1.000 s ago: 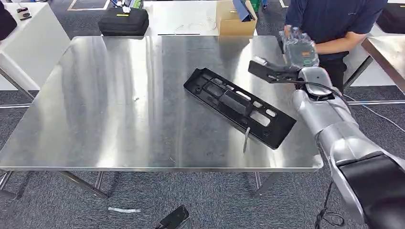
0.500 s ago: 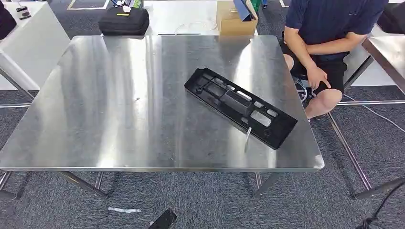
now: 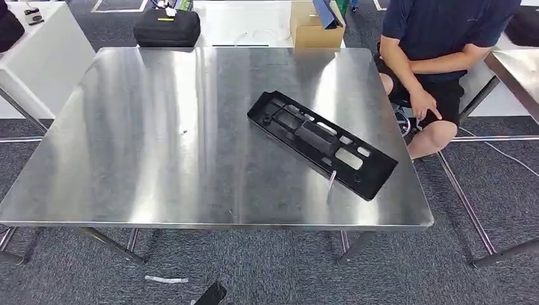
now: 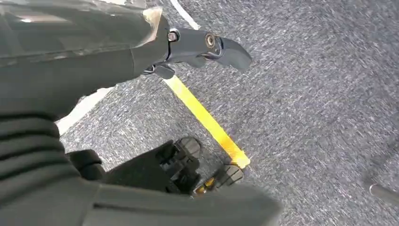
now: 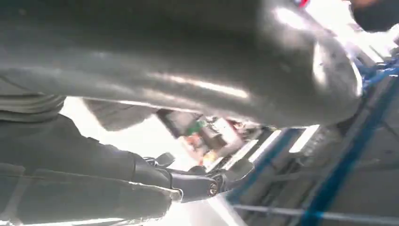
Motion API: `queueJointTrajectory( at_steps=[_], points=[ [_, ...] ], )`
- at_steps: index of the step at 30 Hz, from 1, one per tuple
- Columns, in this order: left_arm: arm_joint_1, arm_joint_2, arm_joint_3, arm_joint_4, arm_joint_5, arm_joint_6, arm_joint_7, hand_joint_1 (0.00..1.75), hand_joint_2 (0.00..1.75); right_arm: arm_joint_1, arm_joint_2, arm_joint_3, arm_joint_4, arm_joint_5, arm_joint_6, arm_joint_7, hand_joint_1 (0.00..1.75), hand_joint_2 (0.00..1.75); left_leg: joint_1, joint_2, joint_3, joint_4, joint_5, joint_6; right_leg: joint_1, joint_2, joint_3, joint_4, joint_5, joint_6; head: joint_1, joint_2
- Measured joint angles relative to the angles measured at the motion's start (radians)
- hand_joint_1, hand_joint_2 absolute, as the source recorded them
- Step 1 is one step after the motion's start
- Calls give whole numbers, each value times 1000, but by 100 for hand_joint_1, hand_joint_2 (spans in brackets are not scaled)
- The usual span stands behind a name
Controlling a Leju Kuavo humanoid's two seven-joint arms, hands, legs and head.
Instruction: Take the parts from the cabinet and place them on the table.
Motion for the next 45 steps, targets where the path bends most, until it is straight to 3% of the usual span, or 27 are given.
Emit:
queueJointTrajectory(
  at_steps=[4, 6, 10, 15, 19, 21, 23, 24, 25, 27, 28, 29, 30, 32, 33, 34, 35, 36, 37, 39, 40, 41, 45],
  points=[
    [1, 1, 5, 0, 14, 10, -4, 0, 0, 61, -40, -21, 1, -25, -13, 34, 0, 0, -1, 6, 5, 0, -3, 2, 0, 4, 0, 0, 0, 0, 0, 0],
    [4, 1, 9, 0, 23, 21, -8, 0, 0, 126, -75, -44, 1, -73, -24, 40, 0, 0, -1, 0, 6, 0, -3, 2, 1, 0, 4, -1, -3, 4, 0, 0],
    [22, 1, 13, -5, 31, 32, -10, 0, 0, 366, -118, -169, 3, -223, -52, -38, 0, 0, 0, -11, 6, 0, -6, 5, 1, -11, 11, -1, -8, 9, 2, 0],
    [26, 2, 15, -8, 35, 33, -10, 0, 0, 503, -121, -266, -2, -234, -53, -30, 0, 0, -1, -4, 9, 0, -9, 7, -1, -3, 9, -1, -8, 9, 0, 0],
    [27, 3, 17, -12, 47, 40, -8, 0, 0, 684, -99, -373, -84, -282, -41, -58, 0, 0, -1, -9, 9, 0, -9, 7, -1, -6, 12, -1, -11, 12, -1, 0],
    [28, 5, 27, -12, 56, 52, -3, 0, 0, 736, -63, -423, -133, -282, -36, -85, 0, 0, -5, -6, 8, 4, -9, 21, -13, -6, 15, -8, -3, 21, -2, 0],
    [28, 5, 27, -12, 57, 52, 0, 0, 0, 769, -48, -443, -174, -262, -38, -96, 0, 0, 6, -2, 31, -30, 13, 28, -4, -4, 14, -14, -3, 25, -2, 0],
    [29, 5, 27, -13, 57, 52, 1, 0, 0, 775, -29, -453, -194, -248, -38, -97, 0, 0, 5, 1, 39, -45, 20, 26, -14, -5, 10, -4, -9, 23, 2, 0],
    [28, 5, 27, -13, 58, 52, 4, 0, 0, 785, -7, -462, -225, -232, -37, -96, 0, 0, 9, 4, 41, -48, 23, 30, -8, 0, -16, 65, -49, 14, 4, 0],
    [30, 2, 27, -13, 61, 55, 9, 0, 0, 796, 21, -467, -259, -211, -19, -91, 0, 0, 15, 8, 42, -48, 23, 30, -13, 1, -85, 224, -111, 14, 10, 0],
    [31, 2, 28, -13, 67, 59, 11, 0, 0, 796, 30, -465, -266, -202, -12, -88, 0, 0, 16, 8, 40, -47, 22, 28, -17, 1, -110, 276, -126, 19, 9, 0],
    [32, 2, 28, -13, 70, 62, 13, 0, 0, 790, 43, -462, -273, -191, -4, -88, 0, 0, 20, 8, 39, -46, 22, 24, -26, 0, -115, 288, -122, 30, 11, 0],
    [32, 3, 29, -13, 70, 64, 14, 0, 0, 781, 54, -458, -276, -182, 2, -91, 0, 0, 25, 8, 39, -43, 20, 15, -33, 0, -91, 248, -104, 46, 11, 0],
    [30, 2, 30, -13, 74, 69, 14, 0, 0, 747, 69, -450, -276, -167, 6, -99, 0, 0, 42, 8, 34, -18, 5, -10, -53, -2, 14, 65, -38, 88, 12, 0],
    [28, 5, 30, -13, 77, 70, 14, 0, 0, 728, 86, -443, -273, -164, 6, -103, 0, 0, 43, 8, 28, 1, -8, -29, -60, 4, 40, 15, -54, 100, 13, 0],
    [26, 11, 32, -13, 80, 71, 15, 0, 0, 702, 101, -438, -269, -164, 6, -105, 0, 0, 45, 8, 20, 16, -15, -39, -44, 20, 43, 16, -52, 84, 23, 0],
    [25, 8, 32, -13, 80, 72, 14, 0, 0, 704, 106, -432, -269, -163, 6, -109, 0, 0, 41, 1, 6, 12, -16, -44, -46, 17, 42, 31, -57, 58, 17, 0],
    [25, 8, 32, -13, 81, 72, 15, 0, 0, 702, 103, -427, -268, -162, 2, -112, 0, 0, 46, 4, 9, 13, -16, -46, -41, 17, 39, 32, -58, 47, 7, 0],
    [23, 8, 32, -12, 82, 72, 15, 0, 0, 698, 114, -420, -267, -161, 3, -113, 0, 0, 44, 0, 13, 9, -12, -50, -40, 17, 34, 36, -60, 40, 8, 0],
    [24, 11, 33, -12, 83, 73, 16, 0, 0, 687, 117, -416, -267, -161, 2, -113, 0, 0, 51, 4, 5, 23, -26, -53, -42, 12, 40, 26, -54, 22, -10, 0],
    [23, 11, 32, -12, 83, 73, 15, 0, 0, 679, 118, -415, -267, -160, 2, -114, 0, 0, 48, 9, -25, 87, -69, -55, -39, 10, 42, 20, -50, 13, -10, 0],
    [23, 11, 32, -12, 83, 73, 15, 0, 0, 675, 119, -414, -267, -160, 2, -114, 0, 0, 47, 8, -40, 118, -86, -55, -38, 9, 41, 21, -49, 9, -10, 0],
    [23, 11, 32, -12, 83, 73, 15, 0, 0, 674, 119, -414, -267, -160, 2, -114, 0, 0, 47, 8, -43, 123, -89, -55, -38, 9, 41, 21, -49, 8, -10, 0]
  ],
)
